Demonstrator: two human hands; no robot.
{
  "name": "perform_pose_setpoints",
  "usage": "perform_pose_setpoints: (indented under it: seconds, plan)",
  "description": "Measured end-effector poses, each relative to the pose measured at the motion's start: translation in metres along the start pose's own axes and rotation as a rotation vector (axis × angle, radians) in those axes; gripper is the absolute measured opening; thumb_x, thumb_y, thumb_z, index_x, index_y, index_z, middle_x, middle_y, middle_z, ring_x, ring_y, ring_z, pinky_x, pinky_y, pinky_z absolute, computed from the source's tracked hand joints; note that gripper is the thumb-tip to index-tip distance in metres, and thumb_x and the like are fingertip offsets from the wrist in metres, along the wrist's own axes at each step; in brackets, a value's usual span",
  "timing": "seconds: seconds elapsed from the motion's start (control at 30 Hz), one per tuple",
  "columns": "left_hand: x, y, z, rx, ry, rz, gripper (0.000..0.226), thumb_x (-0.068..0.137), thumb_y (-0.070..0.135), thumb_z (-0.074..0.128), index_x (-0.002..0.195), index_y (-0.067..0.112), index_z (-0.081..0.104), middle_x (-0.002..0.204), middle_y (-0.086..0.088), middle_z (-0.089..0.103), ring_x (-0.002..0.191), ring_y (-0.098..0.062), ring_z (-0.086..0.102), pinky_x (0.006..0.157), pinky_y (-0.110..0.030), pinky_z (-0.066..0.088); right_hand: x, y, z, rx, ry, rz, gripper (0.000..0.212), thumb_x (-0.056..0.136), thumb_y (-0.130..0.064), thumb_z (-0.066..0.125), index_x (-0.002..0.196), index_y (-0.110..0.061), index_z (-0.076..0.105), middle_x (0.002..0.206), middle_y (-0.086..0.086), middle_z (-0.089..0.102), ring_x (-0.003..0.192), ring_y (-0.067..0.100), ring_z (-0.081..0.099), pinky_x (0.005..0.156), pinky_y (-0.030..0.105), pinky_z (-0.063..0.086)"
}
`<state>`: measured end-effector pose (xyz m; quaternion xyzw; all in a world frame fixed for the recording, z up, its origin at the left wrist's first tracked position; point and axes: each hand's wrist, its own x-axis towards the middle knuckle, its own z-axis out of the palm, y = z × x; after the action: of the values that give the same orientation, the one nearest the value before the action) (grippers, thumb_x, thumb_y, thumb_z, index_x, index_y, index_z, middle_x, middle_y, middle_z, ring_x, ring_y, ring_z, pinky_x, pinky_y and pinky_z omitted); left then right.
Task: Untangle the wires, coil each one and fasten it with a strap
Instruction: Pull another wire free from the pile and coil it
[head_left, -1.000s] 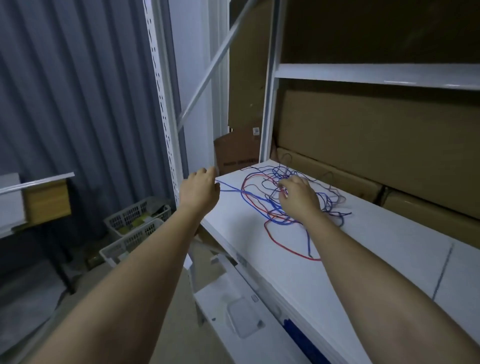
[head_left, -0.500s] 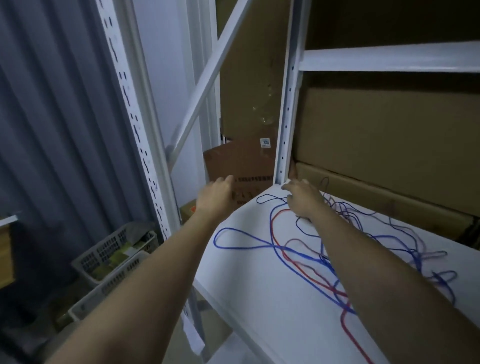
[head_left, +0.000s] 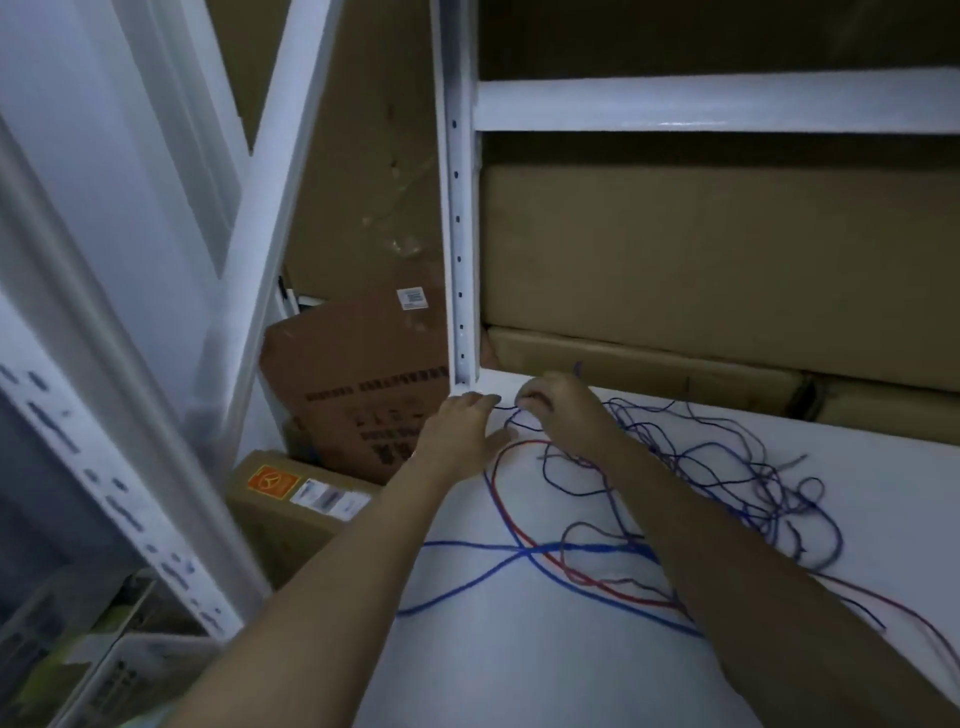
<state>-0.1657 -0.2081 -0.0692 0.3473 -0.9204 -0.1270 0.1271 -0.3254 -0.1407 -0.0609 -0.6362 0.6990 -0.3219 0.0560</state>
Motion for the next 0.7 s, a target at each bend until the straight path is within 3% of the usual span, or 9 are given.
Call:
perform_pose_setpoints:
  seconds: [0.07, 0.13, 0.2, 0.3, 0.37, 0.47, 0.57, 0.63, 0.7]
  plan:
    - [0.011, 0.010, 0.008, -0.097, 0.053, 0.093, 0.043, 0.097, 0.038, 0.051, 0.132, 0.013, 0.054, 0.131, -0.012, 0.057, 0.120, -0.031, 0.051, 0.096, -0.039, 0.043, -0.014, -0.004, -0.023, 0.074, 0.119, 0.025, 0.018, 0.095, -0.004, 0.053, 0.095, 0.001, 0.070, 0.093, 0.012, 0.067, 0.078, 0.011, 0.052, 0.067, 0.009, 0.034]
    - [0.018, 0.018, 0.010, -0.250, 0.103, 0.121, 0.024, 0.099, 0.029, 0.049, 0.106, 0.010, 0.062, 0.103, -0.011, 0.066, 0.094, -0.027, 0.061, 0.076, -0.034, 0.046, -0.029, -0.007, -0.043, 0.106, 0.210, 0.120, 0.021, 0.100, -0.012, 0.048, 0.098, -0.004, 0.067, 0.093, 0.008, 0.063, 0.075, 0.009, 0.049, 0.064, 0.005, 0.034]
    - [0.023, 0.026, 0.008, -0.432, 0.107, 0.076, 0.020, 0.100, 0.023, 0.046, 0.094, 0.011, 0.060, 0.084, -0.006, 0.066, 0.073, -0.019, 0.059, 0.065, -0.030, 0.044, -0.043, -0.005, -0.063, 0.101, 0.321, 0.207, 0.022, 0.102, -0.018, 0.044, 0.100, -0.009, 0.063, 0.092, 0.001, 0.057, 0.078, 0.014, 0.049, 0.062, 0.009, 0.034]
    - [0.028, 0.034, -0.002, -0.663, 0.162, 0.015, 0.018, 0.101, 0.017, 0.045, 0.096, 0.010, 0.060, 0.070, 0.000, 0.064, 0.068, -0.018, 0.062, 0.069, -0.035, 0.052, -0.059, 0.004, -0.090, -0.015, 0.500, 0.215, 0.021, 0.102, -0.018, 0.042, 0.100, -0.010, 0.062, 0.091, 0.000, 0.051, 0.082, 0.019, 0.048, 0.062, 0.022, 0.030]
    - [0.030, 0.039, -0.014, -0.725, 0.255, 0.015, 0.023, 0.101, 0.020, 0.046, 0.083, 0.011, 0.059, 0.063, 0.000, 0.061, 0.064, -0.019, 0.061, 0.066, -0.033, 0.050, -0.067, 0.011, -0.104, -0.151, 0.585, 0.201, 0.022, 0.102, -0.018, 0.043, 0.101, -0.009, 0.064, 0.091, 0.003, 0.048, 0.085, 0.022, 0.045, 0.063, 0.026, 0.024]
    - [0.032, 0.058, -0.034, -0.774, 0.328, 0.047, 0.044, 0.102, 0.032, 0.045, 0.069, 0.006, 0.058, 0.062, -0.011, 0.057, 0.060, -0.022, 0.054, 0.060, -0.027, 0.042, -0.075, 0.022, -0.110, -0.358, 0.539, 0.148, 0.022, 0.100, -0.015, 0.046, 0.099, -0.006, 0.067, 0.085, 0.006, 0.046, 0.084, 0.027, 0.043, 0.063, 0.029, 0.016]
    - [0.031, 0.090, -0.054, -0.887, 0.262, 0.079, 0.050, 0.102, 0.036, 0.041, 0.071, 0.000, 0.058, 0.060, -0.012, 0.051, 0.059, -0.019, 0.050, 0.060, -0.027, 0.042, -0.078, 0.035, -0.112, -0.460, 0.320, 0.214, 0.029, 0.102, -0.024, 0.041, 0.107, -0.010, 0.066, 0.094, 0.012, 0.055, 0.092, 0.029, 0.046, 0.074, 0.037, 0.034]
    - [0.033, 0.112, -0.066, -0.926, 0.176, 0.084, 0.048, 0.101, 0.039, 0.042, 0.070, 0.007, 0.061, 0.053, -0.002, 0.048, 0.050, -0.015, 0.049, 0.052, -0.024, 0.044, -0.077, 0.039, -0.120, -0.378, 0.283, 0.251, 0.030, 0.103, -0.026, 0.039, 0.104, -0.010, 0.064, 0.094, 0.010, 0.053, 0.092, 0.028, 0.046, 0.072, 0.037, 0.035]
    - [0.035, 0.130, -0.078, -0.964, 0.140, 0.104, 0.042, 0.099, 0.036, 0.048, 0.069, 0.011, 0.062, 0.043, 0.003, 0.041, 0.037, -0.011, 0.041, 0.044, -0.024, 0.038, -0.074, 0.037, -0.133, -0.197, 0.406, 0.278, 0.027, 0.103, -0.024, 0.037, 0.098, -0.010, 0.060, 0.093, 0.006, 0.050, 0.086, 0.023, 0.046, 0.064, 0.031, 0.026]
